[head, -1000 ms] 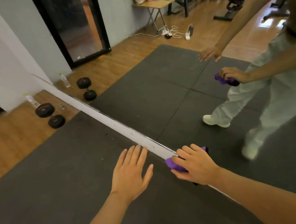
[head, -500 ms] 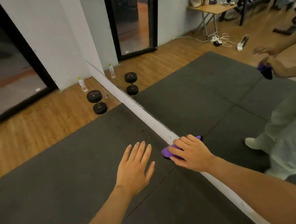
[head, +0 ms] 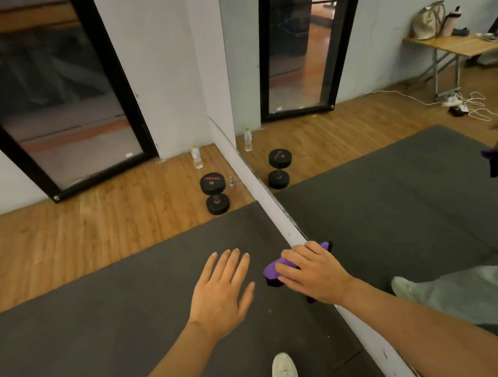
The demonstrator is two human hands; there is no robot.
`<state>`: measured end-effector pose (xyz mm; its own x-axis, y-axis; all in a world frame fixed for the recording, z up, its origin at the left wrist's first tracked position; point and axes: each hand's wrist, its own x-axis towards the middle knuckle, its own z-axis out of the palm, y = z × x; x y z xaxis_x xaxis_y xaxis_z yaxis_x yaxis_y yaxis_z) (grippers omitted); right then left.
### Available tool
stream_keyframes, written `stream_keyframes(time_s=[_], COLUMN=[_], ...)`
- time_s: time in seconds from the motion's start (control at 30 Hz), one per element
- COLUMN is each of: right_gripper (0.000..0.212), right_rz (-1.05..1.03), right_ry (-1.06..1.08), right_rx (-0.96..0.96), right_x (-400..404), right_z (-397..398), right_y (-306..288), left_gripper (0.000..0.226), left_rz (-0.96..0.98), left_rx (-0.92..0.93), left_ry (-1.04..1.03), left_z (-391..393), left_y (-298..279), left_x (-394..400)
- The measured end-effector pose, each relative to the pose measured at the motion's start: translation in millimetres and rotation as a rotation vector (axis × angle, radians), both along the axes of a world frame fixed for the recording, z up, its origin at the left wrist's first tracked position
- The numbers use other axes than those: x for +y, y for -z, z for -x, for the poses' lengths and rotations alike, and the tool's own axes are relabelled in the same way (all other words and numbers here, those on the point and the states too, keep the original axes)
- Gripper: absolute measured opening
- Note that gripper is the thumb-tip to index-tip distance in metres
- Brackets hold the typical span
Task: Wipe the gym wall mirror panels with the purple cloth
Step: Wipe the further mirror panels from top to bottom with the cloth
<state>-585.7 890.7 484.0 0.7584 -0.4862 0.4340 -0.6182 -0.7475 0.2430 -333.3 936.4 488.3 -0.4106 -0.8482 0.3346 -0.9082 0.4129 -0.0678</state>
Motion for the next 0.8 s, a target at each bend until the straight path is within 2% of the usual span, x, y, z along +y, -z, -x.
stream_keyframes(time_s=[0.07,0.13,0.17,0.37,0.7,0.8], right_gripper=[0.021,0.037,0.039,0.020,0.018,0.039], right_rz=[0.030,0.031,0.033,-0.001,-0.102,-0.194], right_ry=[-0.006,-0.016,-0.015,-0.047,0.022,0.045], right_rx=[0.004,0.017,0.023,0.041,0.099,0.116], right_x=[-52.1,-101.5,-124.6,-235.6,-419.6,-473.9], right_z=[-7.2,-15.2,-19.4,-53.5,-152.6,-187.1], right_y=[-2.3,-9.1,-12.7,-14.4,8.8,11.3], left_gripper=[0.057,0.057,0.057,0.057,0.057,0.058], left_rz=[-0.030,-0.048,-0.051,-0.056,-0.097,-0.129], left_rx=[-0.036,-0.065,-0.066,-0.031,0.026,0.043], left_ry=[-0.018,-0.048,-0.073,-0.145,-0.153,-0.147], left_z=[-7.3,-16.1,-20.1,-47.8,-136.5,-171.8], left_y=[-2.4,-3.7,-5.0,-7.9,18.5,23.6], left_x=[-40.4,-79.2,-98.7,-203.6,-394.0,-453.2])
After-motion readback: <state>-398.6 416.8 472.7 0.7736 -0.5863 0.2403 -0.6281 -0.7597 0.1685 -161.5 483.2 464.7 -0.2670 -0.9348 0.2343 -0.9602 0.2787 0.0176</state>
